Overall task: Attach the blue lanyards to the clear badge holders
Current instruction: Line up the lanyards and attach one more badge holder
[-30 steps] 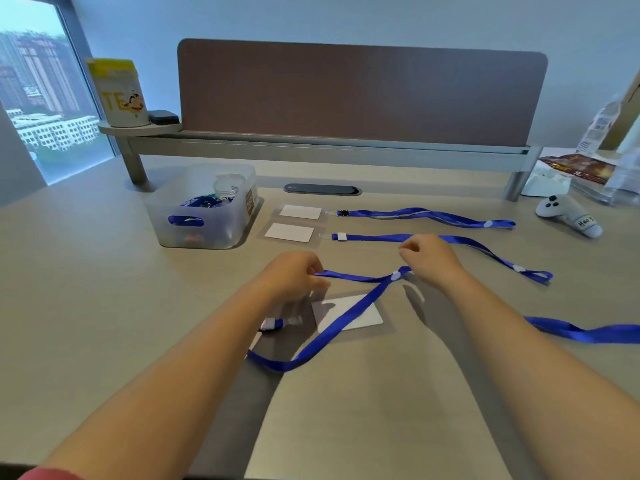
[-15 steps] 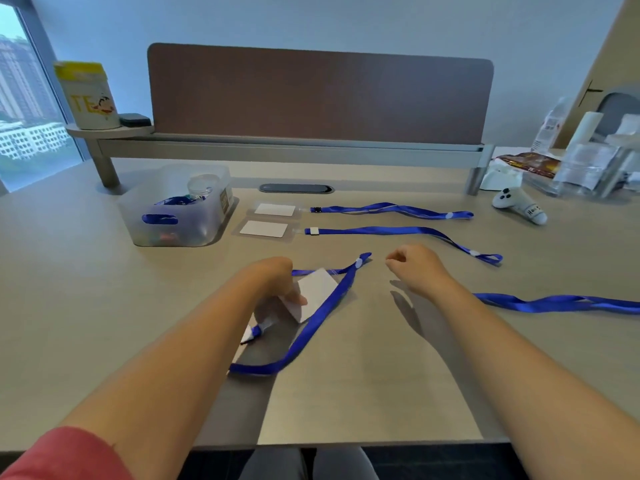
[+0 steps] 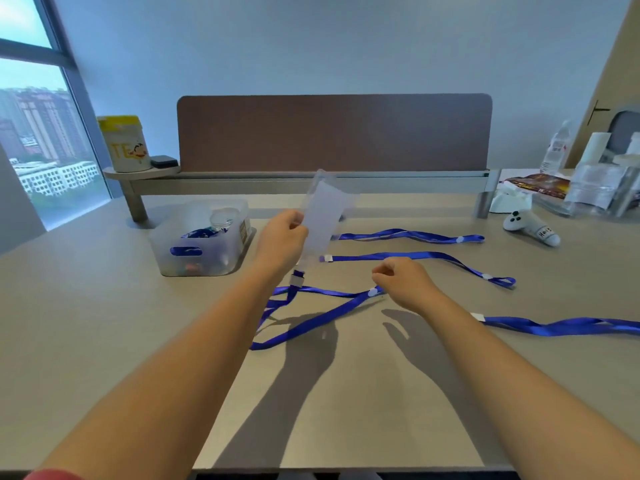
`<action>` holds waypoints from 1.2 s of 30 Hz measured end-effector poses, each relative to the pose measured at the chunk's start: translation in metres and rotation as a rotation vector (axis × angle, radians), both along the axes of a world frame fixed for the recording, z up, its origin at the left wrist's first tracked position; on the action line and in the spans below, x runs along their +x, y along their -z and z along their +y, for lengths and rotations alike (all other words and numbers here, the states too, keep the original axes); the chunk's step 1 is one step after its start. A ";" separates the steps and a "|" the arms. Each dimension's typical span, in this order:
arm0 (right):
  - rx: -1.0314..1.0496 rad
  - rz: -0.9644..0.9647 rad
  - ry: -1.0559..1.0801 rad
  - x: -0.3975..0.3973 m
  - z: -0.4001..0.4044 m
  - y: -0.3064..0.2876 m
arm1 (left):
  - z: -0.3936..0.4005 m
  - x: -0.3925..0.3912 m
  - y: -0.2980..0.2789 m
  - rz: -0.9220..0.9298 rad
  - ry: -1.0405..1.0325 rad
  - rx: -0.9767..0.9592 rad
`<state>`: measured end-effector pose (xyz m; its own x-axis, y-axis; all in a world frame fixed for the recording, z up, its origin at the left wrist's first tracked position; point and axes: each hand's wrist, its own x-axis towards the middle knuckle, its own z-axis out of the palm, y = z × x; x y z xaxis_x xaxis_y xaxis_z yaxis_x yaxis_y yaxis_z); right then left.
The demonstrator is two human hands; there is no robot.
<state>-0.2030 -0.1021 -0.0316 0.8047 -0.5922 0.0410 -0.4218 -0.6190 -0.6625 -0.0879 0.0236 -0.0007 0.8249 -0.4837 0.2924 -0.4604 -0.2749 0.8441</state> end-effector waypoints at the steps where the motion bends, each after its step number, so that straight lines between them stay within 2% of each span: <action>1: 0.008 -0.024 -0.016 0.001 0.003 -0.002 | 0.001 -0.002 -0.004 0.142 0.011 -0.104; 4: 0.119 -0.107 -0.084 0.005 0.011 -0.007 | 0.003 -0.008 -0.013 0.459 0.005 -0.305; 7: 0.321 -0.191 -0.137 0.008 0.020 -0.012 | 0.004 -0.014 -0.013 0.651 0.050 -0.430; 14: 0.576 -0.354 -0.142 0.011 0.026 -0.016 | 0.006 -0.021 -0.005 0.791 0.137 -0.514; 17: 0.572 -0.375 -0.127 0.010 0.026 -0.017 | 0.010 -0.019 -0.001 0.803 0.111 -0.422; 21: 0.307 -0.350 -0.104 0.015 0.027 -0.018 | 0.014 -0.020 0.004 0.793 -0.012 -0.212; 23: 0.211 -0.354 -0.107 0.018 0.026 -0.019 | 0.014 -0.019 0.007 0.697 -0.068 -0.132; 26: 0.021 -0.277 -0.133 0.020 0.025 -0.021 | 0.013 -0.012 0.010 0.426 -0.124 -0.009; 30: -0.168 -0.130 -0.193 0.019 0.024 -0.025 | 0.010 -0.011 0.007 -0.019 0.047 0.174; 32: -0.227 -0.064 -0.216 0.015 0.025 -0.028 | 0.007 -0.014 0.005 -0.222 0.130 0.332; 34: -0.291 -0.006 -0.237 0.013 0.027 -0.031 | 0.004 -0.013 0.005 -0.432 0.142 0.533; 36: -0.367 0.057 -0.254 0.012 0.028 -0.033 | 0.002 -0.014 0.006 -0.577 0.132 0.653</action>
<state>-0.1913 -0.0741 0.0011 0.9297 -0.3303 0.1630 -0.2556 -0.8972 -0.3601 -0.1022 0.0253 -0.0063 0.5594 -0.7809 0.2780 -0.8286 -0.5356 0.1629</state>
